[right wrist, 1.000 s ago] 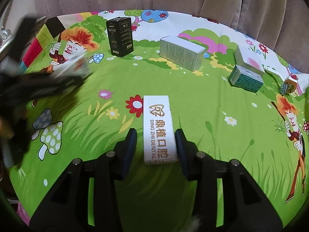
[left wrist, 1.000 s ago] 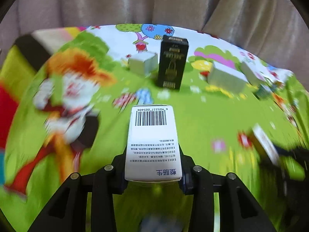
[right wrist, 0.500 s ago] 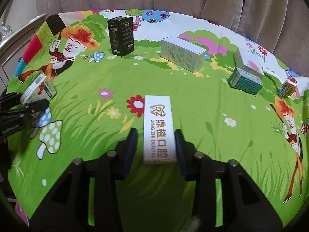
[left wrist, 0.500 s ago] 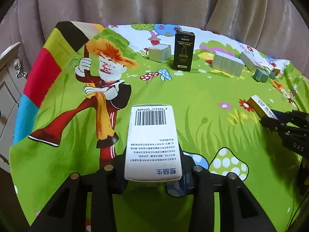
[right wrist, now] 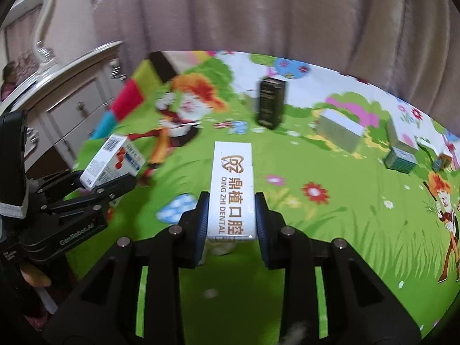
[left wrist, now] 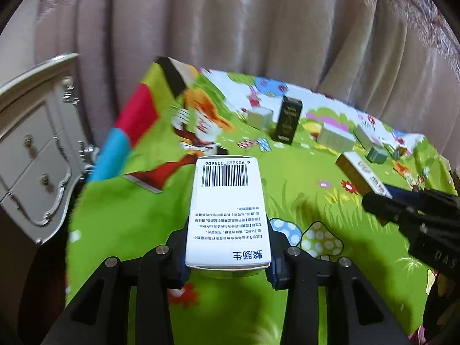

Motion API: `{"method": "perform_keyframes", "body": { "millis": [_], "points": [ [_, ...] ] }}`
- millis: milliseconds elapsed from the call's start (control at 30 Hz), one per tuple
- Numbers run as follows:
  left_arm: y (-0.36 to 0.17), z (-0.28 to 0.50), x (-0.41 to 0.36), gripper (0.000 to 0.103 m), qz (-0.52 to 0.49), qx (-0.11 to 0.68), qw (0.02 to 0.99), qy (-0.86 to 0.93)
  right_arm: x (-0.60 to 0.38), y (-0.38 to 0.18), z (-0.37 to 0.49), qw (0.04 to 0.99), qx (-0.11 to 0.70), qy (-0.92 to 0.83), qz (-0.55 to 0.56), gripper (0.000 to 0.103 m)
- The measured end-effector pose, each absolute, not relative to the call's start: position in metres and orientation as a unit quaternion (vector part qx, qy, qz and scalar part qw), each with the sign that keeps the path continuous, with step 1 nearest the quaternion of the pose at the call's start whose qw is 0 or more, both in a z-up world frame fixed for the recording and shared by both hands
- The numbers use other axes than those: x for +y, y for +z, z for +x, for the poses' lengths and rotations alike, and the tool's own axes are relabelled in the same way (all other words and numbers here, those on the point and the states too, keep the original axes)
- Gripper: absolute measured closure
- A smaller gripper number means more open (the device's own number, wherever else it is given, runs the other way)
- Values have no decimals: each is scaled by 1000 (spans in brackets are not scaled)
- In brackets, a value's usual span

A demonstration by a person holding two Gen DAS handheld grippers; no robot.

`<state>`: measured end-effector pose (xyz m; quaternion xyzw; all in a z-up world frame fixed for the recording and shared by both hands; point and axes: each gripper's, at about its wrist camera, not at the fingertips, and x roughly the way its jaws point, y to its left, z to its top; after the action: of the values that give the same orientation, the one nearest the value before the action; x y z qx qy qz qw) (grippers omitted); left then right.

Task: Organize rigid objects
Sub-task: 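Lift both held white boxes and carry them to the storage box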

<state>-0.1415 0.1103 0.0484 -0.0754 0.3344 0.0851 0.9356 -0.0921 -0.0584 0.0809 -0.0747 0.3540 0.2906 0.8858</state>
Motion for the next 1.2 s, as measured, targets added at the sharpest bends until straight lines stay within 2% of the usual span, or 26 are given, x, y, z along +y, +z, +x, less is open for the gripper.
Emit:
{"method": "perform_keyframes", "body": {
  "millis": [400,800,1200],
  "points": [
    [124,-215,82,62,-48,233,967,93,-70,143,-181,904,263,322,-97,69],
    [129,-245,31,62,-11,251,967,50,-119,166,-233,924,231,289,-96,69],
    [150,-266,-20,62,34,225,974,0,-176,178,-269,945,208,242,-78,69]
  ]
}}
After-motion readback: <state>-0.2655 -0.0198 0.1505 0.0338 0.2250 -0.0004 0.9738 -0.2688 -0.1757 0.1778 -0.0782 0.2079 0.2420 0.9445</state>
